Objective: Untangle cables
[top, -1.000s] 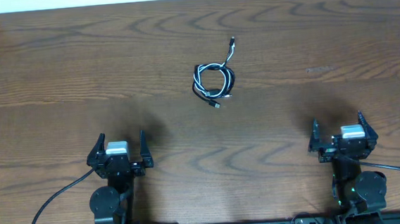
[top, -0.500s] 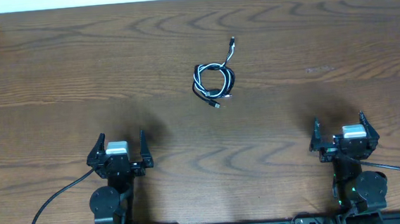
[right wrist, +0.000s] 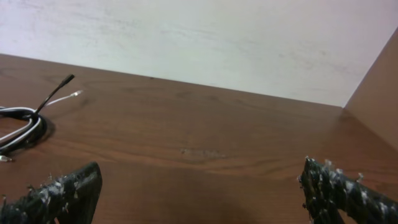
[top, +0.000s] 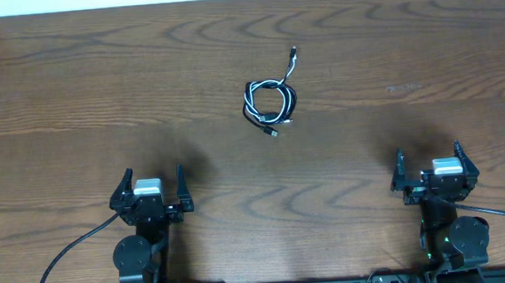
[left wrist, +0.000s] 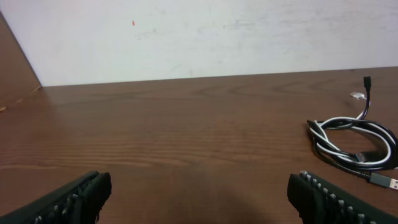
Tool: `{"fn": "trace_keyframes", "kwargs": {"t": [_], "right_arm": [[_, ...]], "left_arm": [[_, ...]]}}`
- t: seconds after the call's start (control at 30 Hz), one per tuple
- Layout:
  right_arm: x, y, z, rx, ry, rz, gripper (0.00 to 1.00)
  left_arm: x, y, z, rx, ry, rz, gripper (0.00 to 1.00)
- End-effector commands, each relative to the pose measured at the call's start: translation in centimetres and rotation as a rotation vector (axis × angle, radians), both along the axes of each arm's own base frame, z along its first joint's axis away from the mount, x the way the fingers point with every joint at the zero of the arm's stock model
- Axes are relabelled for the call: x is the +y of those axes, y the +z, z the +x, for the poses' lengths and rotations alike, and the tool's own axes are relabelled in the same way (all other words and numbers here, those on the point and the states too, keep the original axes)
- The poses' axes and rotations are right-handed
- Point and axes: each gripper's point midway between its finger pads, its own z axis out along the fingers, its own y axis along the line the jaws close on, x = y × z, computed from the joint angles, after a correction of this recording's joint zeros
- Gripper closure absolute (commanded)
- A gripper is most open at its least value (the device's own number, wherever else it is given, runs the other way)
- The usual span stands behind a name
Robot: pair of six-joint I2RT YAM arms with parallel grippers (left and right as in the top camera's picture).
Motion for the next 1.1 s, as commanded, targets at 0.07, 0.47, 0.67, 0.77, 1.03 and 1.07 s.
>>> {"fn": "trace_keyframes", "kwargs": {"t": [0.07,0.47,0.67,0.77,1.03,1.07], "right_arm": [[0.4,-0.5,0.0,0.019,0.025,-0.008,0.01],[4.0,1.2,-0.6,-0.001,0.236,0.068,0.01],[4.5,5.2,-1.5,0.013,0.271,0.077,0.02],[4.7,7.5,-1.8,0.061,0.280,0.083,0.01],[5.8,11.8,-0.7,0.289,0.326,0.105,0.01],[6.0,12.2,-0.5,0.316,0.337,0.110,0.01]], "left_arm": [[0.3,-1.6,-0.1,0.058,0.017,-0.008,0.04],[-1.5,1.5,-0.1,-0.029,-0.091,-0.020,0.03],[-1.6,3.9,-0.3,0.039,-0.094,-0.023,0.03],[-2.5,5.5,0.0,0.105,-0.144,-0.034,0.03],[-7.2,11.6,1.9,0.233,-0.421,-0.111,0.03],[-7.9,12.5,2.1,0.236,-0.464,-0.122,0.03]]}}
